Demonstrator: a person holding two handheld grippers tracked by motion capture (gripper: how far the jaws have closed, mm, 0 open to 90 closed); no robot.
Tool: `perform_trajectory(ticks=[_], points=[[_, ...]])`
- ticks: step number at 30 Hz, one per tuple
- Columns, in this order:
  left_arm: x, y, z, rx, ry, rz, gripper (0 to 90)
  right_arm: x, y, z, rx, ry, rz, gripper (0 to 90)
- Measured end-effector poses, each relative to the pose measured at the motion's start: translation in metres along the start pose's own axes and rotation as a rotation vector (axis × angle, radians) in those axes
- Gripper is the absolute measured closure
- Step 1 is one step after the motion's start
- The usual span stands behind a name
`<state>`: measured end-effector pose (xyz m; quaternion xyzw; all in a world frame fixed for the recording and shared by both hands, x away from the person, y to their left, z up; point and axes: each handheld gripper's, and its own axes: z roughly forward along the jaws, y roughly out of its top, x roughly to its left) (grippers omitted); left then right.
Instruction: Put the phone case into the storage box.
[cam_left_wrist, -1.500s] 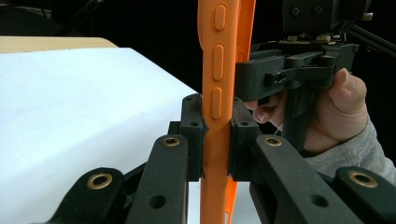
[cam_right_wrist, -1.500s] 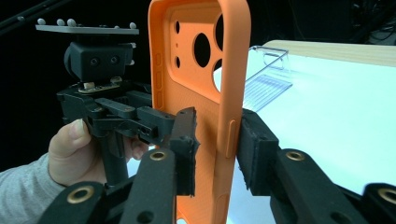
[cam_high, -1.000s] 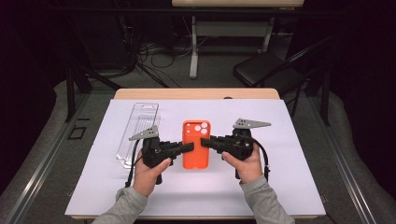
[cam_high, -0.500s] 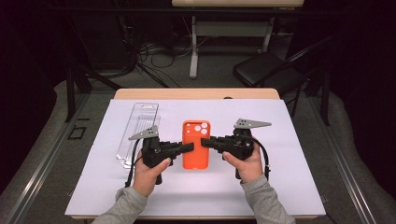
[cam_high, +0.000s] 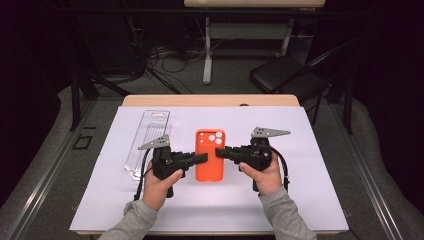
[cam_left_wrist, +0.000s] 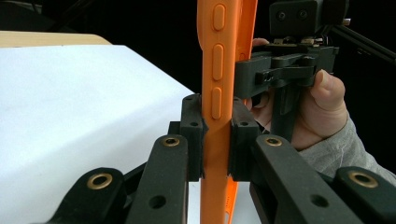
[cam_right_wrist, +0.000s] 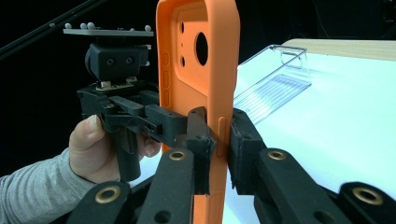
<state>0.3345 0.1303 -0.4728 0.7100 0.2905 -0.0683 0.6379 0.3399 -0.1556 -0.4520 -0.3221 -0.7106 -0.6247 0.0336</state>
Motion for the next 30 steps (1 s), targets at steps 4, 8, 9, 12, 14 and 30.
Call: perform_trajectory(ticks=[4, 8, 9, 12, 14, 30], points=[[-0.0002, 0.0000, -0.0001, 0.000, 0.000, 0.001, 80.3, 0.0004, -0.0001, -0.0001, -0.004, 0.002, -0.006, 81.0], [-0.0001, 0.0001, 0.0000, 0.000, -0.002, 0.002, 80.2, 0.0007, -0.0002, -0.0005, -0.006, 0.002, -0.015, 81.2], [-0.0001, 0.0001, -0.0001, 0.000, -0.002, 0.003, 80.2, 0.0007, -0.0001, -0.0006, -0.005, 0.002, -0.015, 81.2], [0.0001, 0.0002, -0.0002, -0.001, -0.002, 0.001, 80.1, 0.0004, -0.0002, -0.0004, -0.008, 0.005, -0.014, 81.3], [0.0001, 0.0002, -0.0002, -0.001, -0.001, 0.002, 80.1, 0.0002, -0.0003, -0.0003, -0.010, 0.007, -0.012, 81.4], [-0.0003, 0.0003, -0.0004, -0.006, 0.002, 0.008, 79.3, 0.0008, -0.0005, -0.0009, -0.016, 0.008, -0.015, 81.6]])
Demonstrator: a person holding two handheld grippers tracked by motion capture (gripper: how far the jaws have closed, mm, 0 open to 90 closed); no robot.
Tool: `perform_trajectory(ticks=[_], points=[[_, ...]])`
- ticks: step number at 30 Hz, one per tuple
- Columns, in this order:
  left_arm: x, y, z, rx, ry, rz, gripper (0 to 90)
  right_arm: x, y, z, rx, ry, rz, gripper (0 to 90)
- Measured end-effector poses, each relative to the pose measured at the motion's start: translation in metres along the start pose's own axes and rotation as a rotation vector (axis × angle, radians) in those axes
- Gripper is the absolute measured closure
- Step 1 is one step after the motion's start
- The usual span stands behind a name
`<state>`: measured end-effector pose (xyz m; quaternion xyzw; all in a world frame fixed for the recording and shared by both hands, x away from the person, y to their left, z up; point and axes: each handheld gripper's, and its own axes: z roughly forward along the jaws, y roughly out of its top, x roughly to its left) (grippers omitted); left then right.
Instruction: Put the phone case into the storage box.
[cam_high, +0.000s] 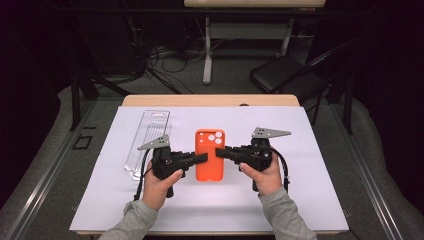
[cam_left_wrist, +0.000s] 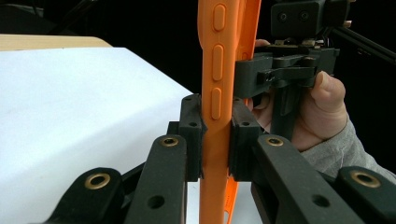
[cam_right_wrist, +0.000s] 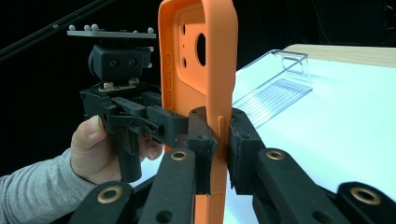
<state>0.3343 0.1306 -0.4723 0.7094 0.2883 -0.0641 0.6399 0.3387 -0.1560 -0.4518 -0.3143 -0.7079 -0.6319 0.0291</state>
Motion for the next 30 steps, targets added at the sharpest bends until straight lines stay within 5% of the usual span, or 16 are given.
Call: perform_trajectory(ticks=[10, 24, 30], points=[[0.0006, 0.0001, 0.0002, -0.006, 0.012, 0.001, 76.3, 0.0004, -0.0005, 0.0006, -0.003, -0.004, -0.002, 81.6], [0.0033, 0.0026, -0.0031, -0.047, 0.022, -0.005, 53.9, -0.0011, -0.0002, -0.0024, -0.016, -0.032, -0.002, 81.7], [0.0034, 0.0059, -0.0059, -0.054, 0.071, 0.024, 45.5, -0.0019, 0.0006, -0.0050, -0.022, -0.048, -0.006, 81.7]])
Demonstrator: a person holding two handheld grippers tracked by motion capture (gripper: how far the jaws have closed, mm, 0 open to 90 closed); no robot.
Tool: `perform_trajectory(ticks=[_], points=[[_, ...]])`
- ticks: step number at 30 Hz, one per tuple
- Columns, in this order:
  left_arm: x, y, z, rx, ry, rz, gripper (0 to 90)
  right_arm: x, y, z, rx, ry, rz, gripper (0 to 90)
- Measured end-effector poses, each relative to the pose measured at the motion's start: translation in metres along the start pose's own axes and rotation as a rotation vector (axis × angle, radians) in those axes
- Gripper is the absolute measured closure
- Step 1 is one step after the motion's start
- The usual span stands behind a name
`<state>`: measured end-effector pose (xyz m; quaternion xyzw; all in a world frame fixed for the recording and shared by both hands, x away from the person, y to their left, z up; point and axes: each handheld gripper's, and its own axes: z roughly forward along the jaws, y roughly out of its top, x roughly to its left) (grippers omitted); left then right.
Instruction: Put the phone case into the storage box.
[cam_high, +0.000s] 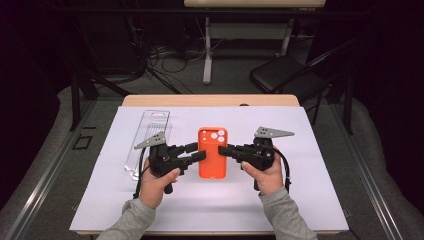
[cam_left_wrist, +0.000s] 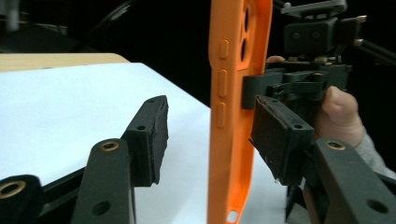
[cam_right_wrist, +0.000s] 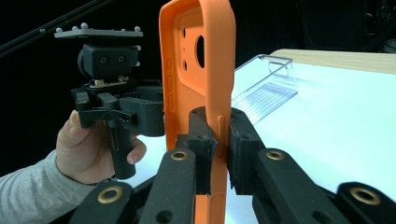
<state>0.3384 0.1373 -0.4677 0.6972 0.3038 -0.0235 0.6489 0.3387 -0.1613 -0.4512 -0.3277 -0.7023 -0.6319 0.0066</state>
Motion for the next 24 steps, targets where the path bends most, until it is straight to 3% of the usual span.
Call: perform_trajectory(ticks=[9, 14, 19, 24], points=[[0.004, 0.011, -0.010, 0.042, 0.056, 0.009, 42.0, -0.001, 0.002, -0.005, -0.014, -0.019, -0.002, 81.6], [0.007, 0.016, -0.015, 0.071, 0.098, 0.031, 41.0, -0.002, 0.002, -0.007, -0.020, -0.034, -0.008, 81.6], [0.006, 0.023, -0.022, 0.071, 0.120, 0.058, 40.5, -0.002, 0.003, -0.010, -0.020, -0.048, -0.013, 81.6], [0.005, 0.027, -0.029, 0.079, 0.185, 0.089, 34.1, -0.001, 0.004, -0.011, -0.020, -0.062, -0.022, 81.6]])
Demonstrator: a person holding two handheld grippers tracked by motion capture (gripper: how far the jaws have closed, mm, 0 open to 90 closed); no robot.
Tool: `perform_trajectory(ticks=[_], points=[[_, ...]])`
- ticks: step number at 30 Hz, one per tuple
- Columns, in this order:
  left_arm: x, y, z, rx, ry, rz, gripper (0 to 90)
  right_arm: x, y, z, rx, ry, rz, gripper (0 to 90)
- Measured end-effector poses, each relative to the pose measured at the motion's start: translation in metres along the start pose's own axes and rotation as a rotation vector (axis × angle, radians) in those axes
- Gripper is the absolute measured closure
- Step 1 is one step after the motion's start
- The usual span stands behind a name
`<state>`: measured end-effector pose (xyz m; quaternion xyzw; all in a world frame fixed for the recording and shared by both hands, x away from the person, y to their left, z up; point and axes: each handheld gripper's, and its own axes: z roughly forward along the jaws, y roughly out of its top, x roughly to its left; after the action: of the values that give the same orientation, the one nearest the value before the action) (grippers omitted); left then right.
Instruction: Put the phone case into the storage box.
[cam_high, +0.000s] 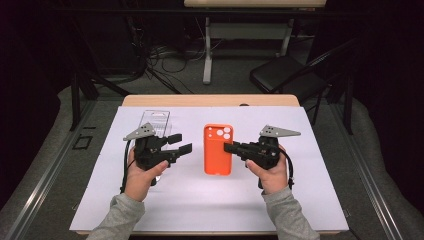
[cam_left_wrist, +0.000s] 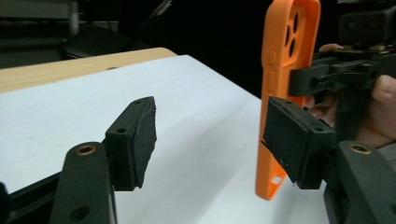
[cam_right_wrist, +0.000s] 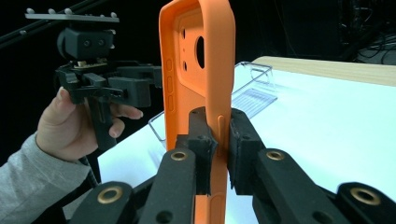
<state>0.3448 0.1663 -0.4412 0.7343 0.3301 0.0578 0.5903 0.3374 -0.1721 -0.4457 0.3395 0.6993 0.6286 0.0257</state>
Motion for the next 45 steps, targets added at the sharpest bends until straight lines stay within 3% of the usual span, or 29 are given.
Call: perform_trajectory(ticks=[11, 14, 20, 33, 45], points=[[0.003, 0.005, -0.009, -0.014, 0.069, 0.020, 22.2, 0.002, 0.002, -0.003, -0.003, -0.015, -0.016, 81.6], [0.004, 0.006, -0.009, -0.017, 0.053, 0.003, 18.3, 0.003, 0.003, -0.004, -0.003, -0.020, -0.019, 81.5], [0.001, 0.008, -0.009, -0.007, 0.055, 0.020, 15.7, 0.006, 0.004, -0.005, 0.010, -0.046, -0.039, 81.5], [-0.006, 0.013, -0.013, 0.038, 0.143, 0.137, 12.5, 0.015, 0.008, -0.007, 0.053, -0.126, -0.097, 81.5], [-0.018, 0.014, -0.009, 0.075, 0.210, 0.227, 12.3, 0.025, 0.009, -0.004, 0.101, -0.210, -0.184, 81.5]])
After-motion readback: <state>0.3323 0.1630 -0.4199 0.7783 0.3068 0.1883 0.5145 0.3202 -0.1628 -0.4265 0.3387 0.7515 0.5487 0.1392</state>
